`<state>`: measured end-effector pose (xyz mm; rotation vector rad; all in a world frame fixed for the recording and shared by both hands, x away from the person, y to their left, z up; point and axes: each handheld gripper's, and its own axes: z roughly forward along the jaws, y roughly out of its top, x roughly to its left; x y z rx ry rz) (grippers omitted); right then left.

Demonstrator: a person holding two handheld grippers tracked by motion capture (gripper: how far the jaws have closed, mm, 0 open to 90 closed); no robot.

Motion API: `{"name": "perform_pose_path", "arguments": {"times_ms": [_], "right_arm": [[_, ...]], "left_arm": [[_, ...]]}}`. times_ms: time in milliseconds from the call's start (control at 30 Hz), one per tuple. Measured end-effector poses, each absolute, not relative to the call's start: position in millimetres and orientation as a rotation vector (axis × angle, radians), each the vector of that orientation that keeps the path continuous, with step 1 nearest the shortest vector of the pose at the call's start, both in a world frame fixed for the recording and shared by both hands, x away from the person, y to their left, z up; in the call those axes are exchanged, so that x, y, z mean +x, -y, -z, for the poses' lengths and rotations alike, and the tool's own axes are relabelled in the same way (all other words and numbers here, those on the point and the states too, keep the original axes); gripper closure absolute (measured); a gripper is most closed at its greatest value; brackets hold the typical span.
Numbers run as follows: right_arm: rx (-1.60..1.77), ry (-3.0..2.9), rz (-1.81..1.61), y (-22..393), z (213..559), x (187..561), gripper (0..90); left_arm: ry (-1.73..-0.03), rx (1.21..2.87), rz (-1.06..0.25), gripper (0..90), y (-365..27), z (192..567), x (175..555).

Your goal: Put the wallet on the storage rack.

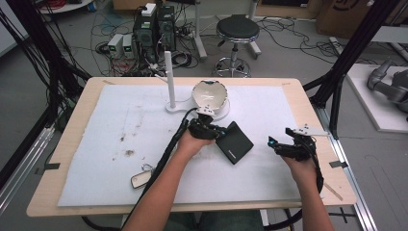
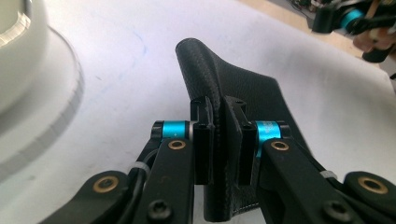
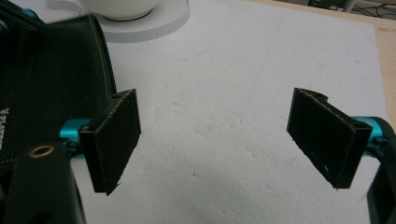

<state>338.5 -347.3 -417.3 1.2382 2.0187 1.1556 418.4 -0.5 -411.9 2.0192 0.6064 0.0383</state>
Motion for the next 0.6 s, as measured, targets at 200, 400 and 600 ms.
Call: {"name": "perform_pose_path", "arguments": {"times_ms": [200, 400, 600], "right_arm": [[1.23, -2.024, -1.152, 345, 418, 338, 17.6], [1.236, -2.03, -1.15, 343, 418, 338, 17.6], [1.226, -2.034, -1.148, 342, 418, 339, 17.6]], "left_arm": [[-0.606, 1.997, -0.108, 82.2, -18, 382, 417], [-0.616, 1.954, -0.175, 82.2, -37, 351, 420], [-0.612, 1.922, -0.262, 82.1, -52, 314, 431]]}}
